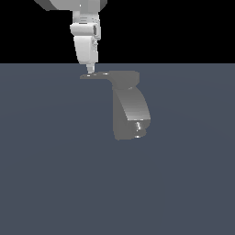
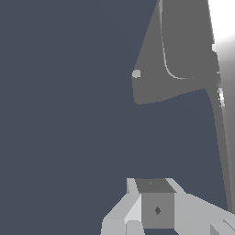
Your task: Turn on the faucet by rotating a designated handle.
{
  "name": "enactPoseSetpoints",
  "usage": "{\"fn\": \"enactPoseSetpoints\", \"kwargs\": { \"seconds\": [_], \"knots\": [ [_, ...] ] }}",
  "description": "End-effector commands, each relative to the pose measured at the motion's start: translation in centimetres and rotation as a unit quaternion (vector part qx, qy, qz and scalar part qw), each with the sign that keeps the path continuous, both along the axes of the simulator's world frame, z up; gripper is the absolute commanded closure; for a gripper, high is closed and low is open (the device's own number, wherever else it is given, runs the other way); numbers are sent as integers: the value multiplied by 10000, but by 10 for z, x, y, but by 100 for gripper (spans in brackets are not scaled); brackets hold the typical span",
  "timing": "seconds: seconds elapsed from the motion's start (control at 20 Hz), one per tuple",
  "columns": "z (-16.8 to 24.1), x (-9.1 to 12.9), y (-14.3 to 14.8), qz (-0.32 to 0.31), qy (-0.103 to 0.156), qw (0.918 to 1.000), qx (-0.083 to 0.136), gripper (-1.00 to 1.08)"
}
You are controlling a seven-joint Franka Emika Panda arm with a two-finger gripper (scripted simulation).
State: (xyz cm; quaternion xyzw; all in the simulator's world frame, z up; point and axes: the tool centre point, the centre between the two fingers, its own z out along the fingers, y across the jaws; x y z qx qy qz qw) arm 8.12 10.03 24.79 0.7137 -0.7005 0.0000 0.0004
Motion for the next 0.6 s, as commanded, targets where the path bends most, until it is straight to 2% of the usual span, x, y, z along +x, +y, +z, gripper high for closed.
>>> {"fn": "enactPoseSetpoints", "kwargs": {
  "seconds": [0.0, 0.55],
  "knots": [
    [0, -4, 0, 0, -1, 10000, 0, 108],
    [0, -34, 1, 0, -1, 10000, 0, 108]
  ]
}}
